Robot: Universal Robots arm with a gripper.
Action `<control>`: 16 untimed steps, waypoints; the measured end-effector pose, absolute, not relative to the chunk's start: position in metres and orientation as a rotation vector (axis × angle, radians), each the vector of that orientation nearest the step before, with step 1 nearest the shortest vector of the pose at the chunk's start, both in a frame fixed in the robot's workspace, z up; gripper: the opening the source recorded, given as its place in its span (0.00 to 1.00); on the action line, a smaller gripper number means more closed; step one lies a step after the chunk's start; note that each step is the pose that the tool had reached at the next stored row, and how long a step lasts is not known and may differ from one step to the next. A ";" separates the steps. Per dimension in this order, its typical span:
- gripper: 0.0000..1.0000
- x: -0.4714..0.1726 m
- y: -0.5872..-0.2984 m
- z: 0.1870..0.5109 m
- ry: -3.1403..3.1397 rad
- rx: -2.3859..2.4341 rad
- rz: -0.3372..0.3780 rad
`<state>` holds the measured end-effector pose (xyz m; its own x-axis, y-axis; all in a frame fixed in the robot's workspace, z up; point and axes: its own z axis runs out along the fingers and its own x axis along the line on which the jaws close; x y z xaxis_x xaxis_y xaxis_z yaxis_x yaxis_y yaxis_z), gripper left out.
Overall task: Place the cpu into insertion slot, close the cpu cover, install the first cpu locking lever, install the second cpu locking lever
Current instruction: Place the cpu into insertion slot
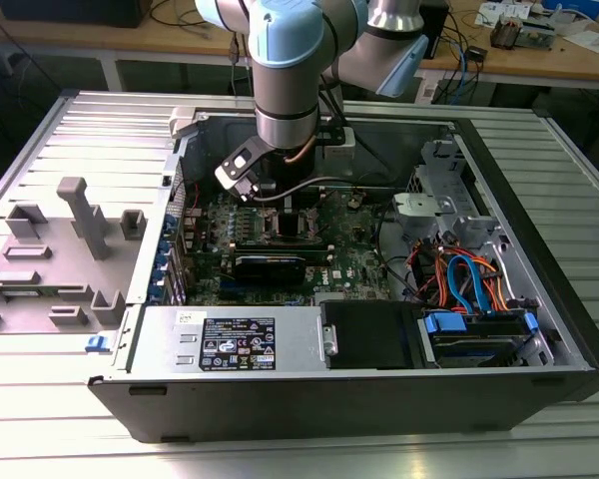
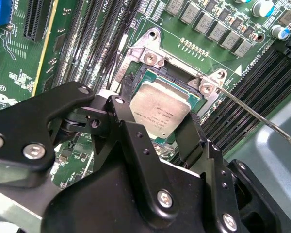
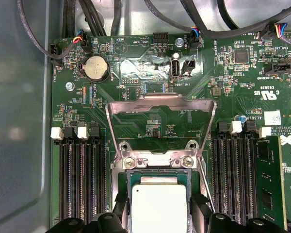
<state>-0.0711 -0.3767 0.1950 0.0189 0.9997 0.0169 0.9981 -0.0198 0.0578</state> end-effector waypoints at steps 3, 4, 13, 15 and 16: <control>0.60 -0.071 -0.377 0.195 2.178 2.221 0.082; 0.60 -0.071 -0.377 0.195 2.178 2.221 0.082; 0.60 -0.071 -0.377 0.195 2.179 2.221 0.082; 0.60 -0.071 -0.377 0.195 2.179 2.221 0.082; 0.60 -0.071 -0.377 0.195 2.179 2.221 0.082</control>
<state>-0.0711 -0.3767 0.1950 0.0187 0.9997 0.0168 0.9981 -0.0196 0.0579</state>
